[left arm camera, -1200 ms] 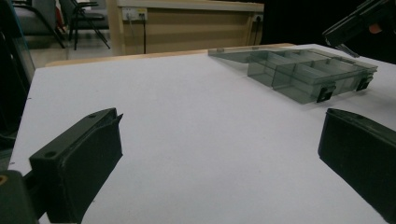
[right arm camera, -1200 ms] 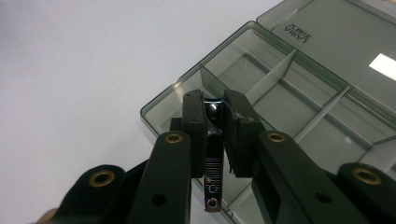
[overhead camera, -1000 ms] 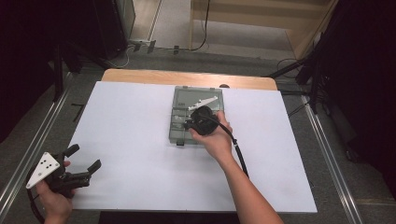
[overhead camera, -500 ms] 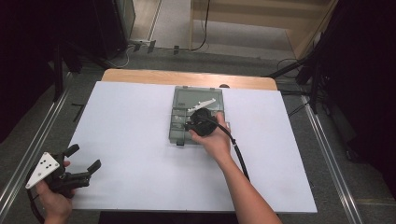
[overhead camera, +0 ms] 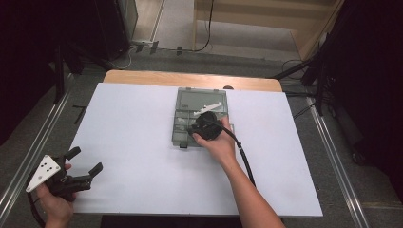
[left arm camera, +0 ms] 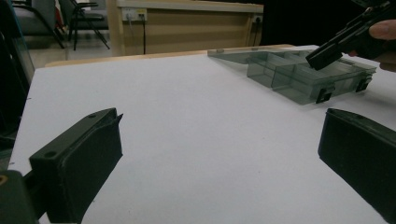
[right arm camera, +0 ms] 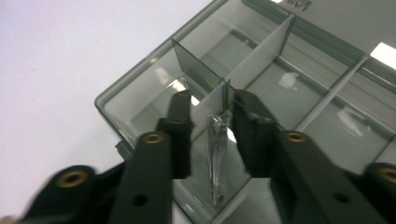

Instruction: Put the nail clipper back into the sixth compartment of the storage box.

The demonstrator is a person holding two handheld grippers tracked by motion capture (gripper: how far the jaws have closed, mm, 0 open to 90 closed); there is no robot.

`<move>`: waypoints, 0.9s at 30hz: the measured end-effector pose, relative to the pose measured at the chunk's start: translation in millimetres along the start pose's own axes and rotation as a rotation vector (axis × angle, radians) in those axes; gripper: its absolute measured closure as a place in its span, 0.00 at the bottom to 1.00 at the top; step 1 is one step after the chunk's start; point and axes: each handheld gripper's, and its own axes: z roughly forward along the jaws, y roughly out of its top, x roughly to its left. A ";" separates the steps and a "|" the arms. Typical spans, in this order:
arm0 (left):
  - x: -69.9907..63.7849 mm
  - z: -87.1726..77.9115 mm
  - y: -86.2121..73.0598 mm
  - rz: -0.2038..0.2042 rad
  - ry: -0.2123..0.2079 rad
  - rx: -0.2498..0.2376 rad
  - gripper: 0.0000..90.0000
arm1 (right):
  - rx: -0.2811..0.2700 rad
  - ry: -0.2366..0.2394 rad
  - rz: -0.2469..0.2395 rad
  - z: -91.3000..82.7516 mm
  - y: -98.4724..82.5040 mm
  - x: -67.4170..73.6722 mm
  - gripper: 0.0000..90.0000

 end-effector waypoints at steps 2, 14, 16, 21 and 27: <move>-0.1 0.1 0.0 0.001 -0.001 0.001 0.00 | -0.016 0.002 -0.007 -3.1 -1.3 0.3 0.65; -0.5 0.4 0.0 0.002 0.000 0.003 0.00 | -0.159 0.070 0.030 -25.6 -23.2 -4.5 0.14; -0.5 0.4 0.0 0.002 0.000 0.003 0.00 | -0.181 0.060 0.035 -30.4 -27.4 -5.4 0.11; -0.5 0.6 0.1 0.005 0.001 0.005 0.00 | -0.219 0.081 0.032 -41.6 -36.8 -6.7 0.00; -0.6 0.6 0.1 0.008 0.002 0.006 0.00 | -0.256 0.066 0.032 -55.6 -47.1 -7.3 0.00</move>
